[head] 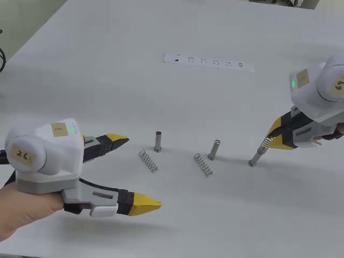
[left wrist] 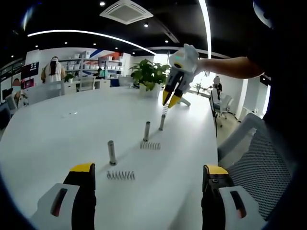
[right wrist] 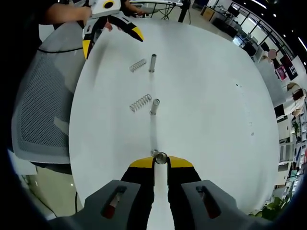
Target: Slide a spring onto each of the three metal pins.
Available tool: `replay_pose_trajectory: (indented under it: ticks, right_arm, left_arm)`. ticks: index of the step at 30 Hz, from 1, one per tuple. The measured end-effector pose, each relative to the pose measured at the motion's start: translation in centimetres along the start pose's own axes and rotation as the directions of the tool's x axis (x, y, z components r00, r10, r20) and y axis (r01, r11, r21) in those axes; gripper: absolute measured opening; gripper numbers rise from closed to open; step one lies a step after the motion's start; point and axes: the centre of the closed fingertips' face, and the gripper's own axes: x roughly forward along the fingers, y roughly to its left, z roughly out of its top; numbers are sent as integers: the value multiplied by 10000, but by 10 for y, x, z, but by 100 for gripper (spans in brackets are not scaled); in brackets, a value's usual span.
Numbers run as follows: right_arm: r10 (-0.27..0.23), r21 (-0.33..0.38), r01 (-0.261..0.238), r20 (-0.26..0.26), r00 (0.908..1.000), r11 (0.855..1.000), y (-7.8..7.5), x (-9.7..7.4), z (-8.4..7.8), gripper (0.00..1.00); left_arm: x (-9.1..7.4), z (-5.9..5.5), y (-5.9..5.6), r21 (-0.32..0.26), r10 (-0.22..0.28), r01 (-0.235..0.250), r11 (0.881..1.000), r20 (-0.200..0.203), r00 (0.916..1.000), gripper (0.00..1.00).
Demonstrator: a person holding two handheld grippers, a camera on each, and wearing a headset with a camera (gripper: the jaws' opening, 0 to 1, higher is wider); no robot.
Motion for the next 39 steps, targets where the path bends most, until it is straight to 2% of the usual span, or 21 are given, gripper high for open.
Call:
replay_pose_trajectory:
  ticks: [39]
  right_arm:
    - [485, 344, -479, -177, 9987, 9983, 12, 34, -21, 7]
  left_arm:
    - [-1, -2, 2, -66, 64, -64, 10000, -71, 10000, 87]
